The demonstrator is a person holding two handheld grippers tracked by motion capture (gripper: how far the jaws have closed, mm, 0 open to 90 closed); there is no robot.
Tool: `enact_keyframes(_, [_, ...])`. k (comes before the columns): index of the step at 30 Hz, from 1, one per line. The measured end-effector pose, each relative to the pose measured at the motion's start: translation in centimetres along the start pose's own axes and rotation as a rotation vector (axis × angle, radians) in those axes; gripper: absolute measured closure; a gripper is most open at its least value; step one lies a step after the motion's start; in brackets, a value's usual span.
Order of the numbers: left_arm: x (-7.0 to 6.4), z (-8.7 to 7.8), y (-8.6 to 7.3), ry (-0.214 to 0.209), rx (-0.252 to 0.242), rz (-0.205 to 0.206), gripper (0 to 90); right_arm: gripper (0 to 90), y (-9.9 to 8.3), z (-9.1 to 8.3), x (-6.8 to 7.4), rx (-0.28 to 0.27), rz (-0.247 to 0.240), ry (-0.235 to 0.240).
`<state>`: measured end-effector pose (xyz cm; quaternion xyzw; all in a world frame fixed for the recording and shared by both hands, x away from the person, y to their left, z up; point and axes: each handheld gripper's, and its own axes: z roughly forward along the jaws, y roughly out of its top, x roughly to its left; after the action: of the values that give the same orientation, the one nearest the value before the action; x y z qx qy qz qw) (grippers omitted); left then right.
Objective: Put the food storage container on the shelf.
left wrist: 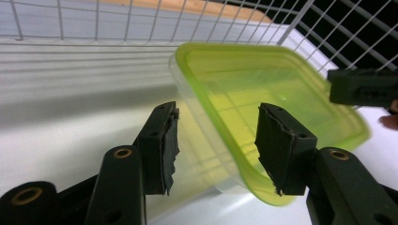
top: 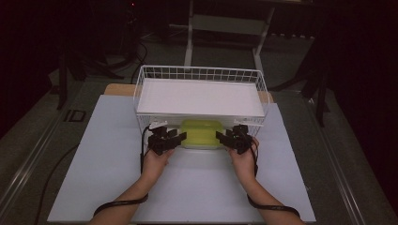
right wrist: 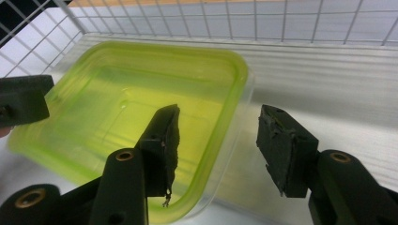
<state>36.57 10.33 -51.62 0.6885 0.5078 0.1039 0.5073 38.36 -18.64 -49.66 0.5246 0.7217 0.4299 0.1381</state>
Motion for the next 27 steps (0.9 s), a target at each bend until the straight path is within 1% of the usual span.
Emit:
enact_keyframes(1, [-0.2,-0.2,0.0,-0.008,-0.011,0.001,47.1,47.3,0.0,-0.2,0.1,-0.007,-0.018,-0.005])
enact_keyframes(3, [-0.5,-0.7,0.2,-0.017,-0.017,0.012,42.8,47.2,0.0,-0.7,0.5,-0.014,-0.032,-0.004])
enact_keyframes(4, [-0.6,-1.1,0.3,-0.036,-0.03,0.014,38.9,47.1,0.0,-0.9,0.5,-0.017,-0.036,0.002])
enact_keyframes(5, [-0.7,-1.3,0.3,-0.045,-0.029,0.017,36.7,47.2,-0.1,-1.2,0.6,-0.019,-0.036,0.013])
enact_keyframes(6, [-0.9,-1.7,0.3,-0.053,-0.034,0.036,34.1,47.1,-0.1,-1.3,0.6,-0.018,-0.038,0.018])
enact_keyframes(7, [-1.0,-1.9,0.3,-0.054,-0.04,0.044,30.8,47.2,-0.2,-1.6,0.7,-0.021,-0.035,0.029])
enact_keyframes(8, [-1.1,-2.1,0.2,-0.054,-0.038,0.056,30.4,47.1,-0.3,-1.7,0.8,-0.028,-0.031,0.034])
enact_keyframes(9, [-1.2,-2.3,0.1,-0.048,-0.035,0.068,30.3,47.2,-0.4,-1.9,0.9,-0.029,-0.034,0.037])
enact_keyframes(10, [-1.3,-2.5,-0.1,-0.041,-0.043,0.075,28.6,47.1,-0.5,-2.1,1.1,-0.03,-0.047,0.036])
enact_keyframes(11, [-1.3,-2.8,-0.3,-0.068,-0.052,0.073,26.7,47.1,-0.7,-2.2,1.3,-0.031,-0.048,0.044])
enact_keyframes(12, [-1.3,-3.0,-0.3,-0.082,-0.051,0.082,24.5,47.1,-0.9,-2.4,1.5,-0.03,-0.053,0.049])
enact_keyframes(14, [-1.5,-3.5,-0.6,-0.087,-0.055,0.105,21.2,47.0,-1.4,-2.7,2.0,-0.026,-0.074,0.056])
enact_keyframes(15, [-1.5,-3.7,-0.7,-0.096,-0.063,0.122,18.6,46.2,-1.5,-2.7,2.3,-0.024,-0.087,0.053])
enact_keyframes(16, [-1.6,-3.9,-0.9,-0.105,-0.071,0.137,13.5,43.9,-1.8,-2.8,2.6,-0.025,-0.103,0.049])
enact_keyframes(17, [-1.7,-4.1,-1.0,-0.108,-0.068,0.155,10.8,43.4,-2.0,-2.9,2.8,-0.029,-0.108,0.052])
enact_keyframes(19, [-2.0,-4.5,-1.2,-0.125,-0.055,0.156,3.2,43.5,-2.3,-3.0,3.4,-0.024,-0.115,0.063])
enact_keyframes(20, [-2.1,-4.7,-1.4,-0.132,-0.053,0.157,1.5,43.5,-2.4,-3.0,3.6,-0.024,-0.121,0.066])
enact_keyframes(21, [-2.2,-5.0,-1.5,-0.142,-0.046,0.167,1.5,43.5,-2.6,-3.0,3.8,-0.022,-0.122,0.074])
enact_keyframes(22, [-2.4,-5.2,-1.6,-0.137,-0.042,0.177,1.5,43.5,-2.8,-2.9,4.1,-0.017,-0.123,0.082])
enact_keyframes(23, [-2.5,-5.5,-1.7,-0.131,-0.05,0.182,1.5,43.6,-2.9,-2.9,4.3,-0.014,-0.12,0.087])
enact_keyframes(24, [-2.6,-5.8,-1.7,-0.126,-0.044,0.191,1.5,43.5,-3.1,-2.9,4.5,-0.012,-0.12,0.095])
enact_keyframes(26, [-2.9,-6.4,-2.0,-0.109,-0.062,0.203,1.5,41.0,-3.5,-2.8,4.8,-0.004,-0.112,0.111])
enact_keyframes(27, [-2.9,-6.6,-2.1,-0.118,-0.06,0.203,1.5,42.1,-3.7,-2.7,5.0,0.0,-0.097,0.123])
